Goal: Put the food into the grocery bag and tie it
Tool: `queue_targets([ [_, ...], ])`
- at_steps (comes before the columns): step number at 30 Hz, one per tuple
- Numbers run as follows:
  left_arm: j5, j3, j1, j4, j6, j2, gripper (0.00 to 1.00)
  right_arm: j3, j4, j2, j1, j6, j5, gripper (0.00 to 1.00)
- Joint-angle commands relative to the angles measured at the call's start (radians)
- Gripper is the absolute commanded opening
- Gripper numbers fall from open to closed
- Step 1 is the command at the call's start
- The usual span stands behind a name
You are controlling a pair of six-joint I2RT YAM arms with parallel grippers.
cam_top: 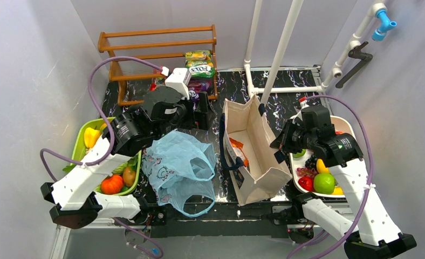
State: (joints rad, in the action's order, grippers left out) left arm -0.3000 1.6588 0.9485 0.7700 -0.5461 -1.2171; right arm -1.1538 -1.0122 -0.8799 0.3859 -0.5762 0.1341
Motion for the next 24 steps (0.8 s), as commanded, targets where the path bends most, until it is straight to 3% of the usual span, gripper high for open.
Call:
queue_targets([
  [1, -0.067, -0.013, -0.064, 0.03, 0.046, 0.022, 0.95, 0.024, 0.006, 0.018, -0.002, 0.001, 0.005, 0.01],
  [6, 0.128, -0.042, -0.304, -0.019, 0.049, 0.005, 0.92, 0.029, 0.001, 0.019, -0.002, 0.002, 0.001, 0.01],
  [10, 0.245, -0.047, -0.429, -0.093, 0.069, -0.055, 0.92, 0.021, -0.006, 0.024, -0.001, 0.002, -0.003, 0.01],
  [14, 0.447, -0.062, -0.581, -0.21, -0.018, -0.119, 0.91, 0.016, -0.012, 0.023, -0.002, 0.004, -0.008, 0.01],
  [24, 0.599, -0.07, -0.735, -0.541, -0.151, -0.343, 0.8, 0.031, 0.001, 0.008, -0.002, 0.014, 0.005, 0.01],
])
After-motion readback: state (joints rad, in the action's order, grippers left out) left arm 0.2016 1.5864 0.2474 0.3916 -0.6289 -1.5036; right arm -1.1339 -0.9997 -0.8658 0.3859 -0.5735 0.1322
